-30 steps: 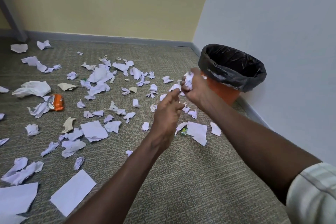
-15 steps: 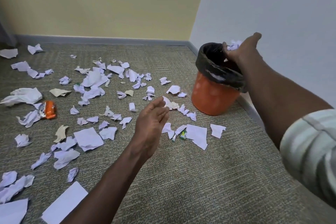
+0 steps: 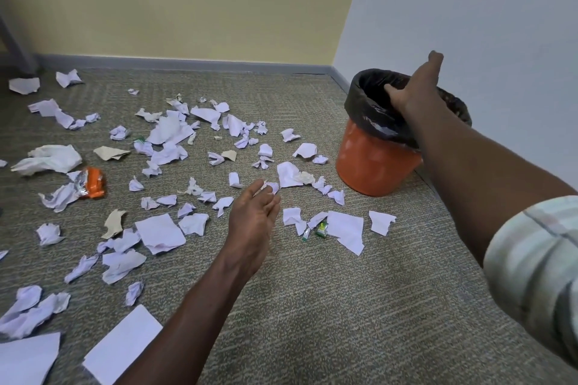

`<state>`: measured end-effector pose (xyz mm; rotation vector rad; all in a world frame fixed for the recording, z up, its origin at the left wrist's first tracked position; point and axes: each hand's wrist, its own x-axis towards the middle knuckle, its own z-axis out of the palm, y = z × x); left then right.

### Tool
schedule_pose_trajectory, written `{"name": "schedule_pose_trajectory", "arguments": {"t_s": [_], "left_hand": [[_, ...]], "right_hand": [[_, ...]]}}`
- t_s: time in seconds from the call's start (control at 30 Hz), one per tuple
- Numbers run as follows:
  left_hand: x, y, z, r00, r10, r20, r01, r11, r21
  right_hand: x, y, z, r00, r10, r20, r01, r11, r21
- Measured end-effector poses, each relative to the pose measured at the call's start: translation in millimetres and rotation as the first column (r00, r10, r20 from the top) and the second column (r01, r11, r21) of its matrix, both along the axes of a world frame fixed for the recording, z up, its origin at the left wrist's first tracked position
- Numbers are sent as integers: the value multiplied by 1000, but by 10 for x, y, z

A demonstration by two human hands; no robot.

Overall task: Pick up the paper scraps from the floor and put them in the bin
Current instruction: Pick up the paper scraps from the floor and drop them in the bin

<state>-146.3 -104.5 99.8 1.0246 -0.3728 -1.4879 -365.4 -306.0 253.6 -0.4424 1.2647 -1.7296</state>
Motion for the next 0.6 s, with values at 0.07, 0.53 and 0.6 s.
{"name": "schedule_pose_trajectory", "arguments": {"t_s": [0.07, 0.53, 0.6], "left_hand": [[44, 1, -98, 1000, 12, 21, -12, 1000, 12], [724, 565, -966, 838, 109, 535, -171, 983, 67], [956, 700, -1077, 774, 136, 618, -228, 971, 71]], "right_hand": [[101, -46, -129, 997, 32, 73, -32, 999, -11], [1617, 747, -1739, -331, 709, -623, -574, 373, 729], [1823, 974, -1997, -513, 678, -526, -528, 234, 816]]}}
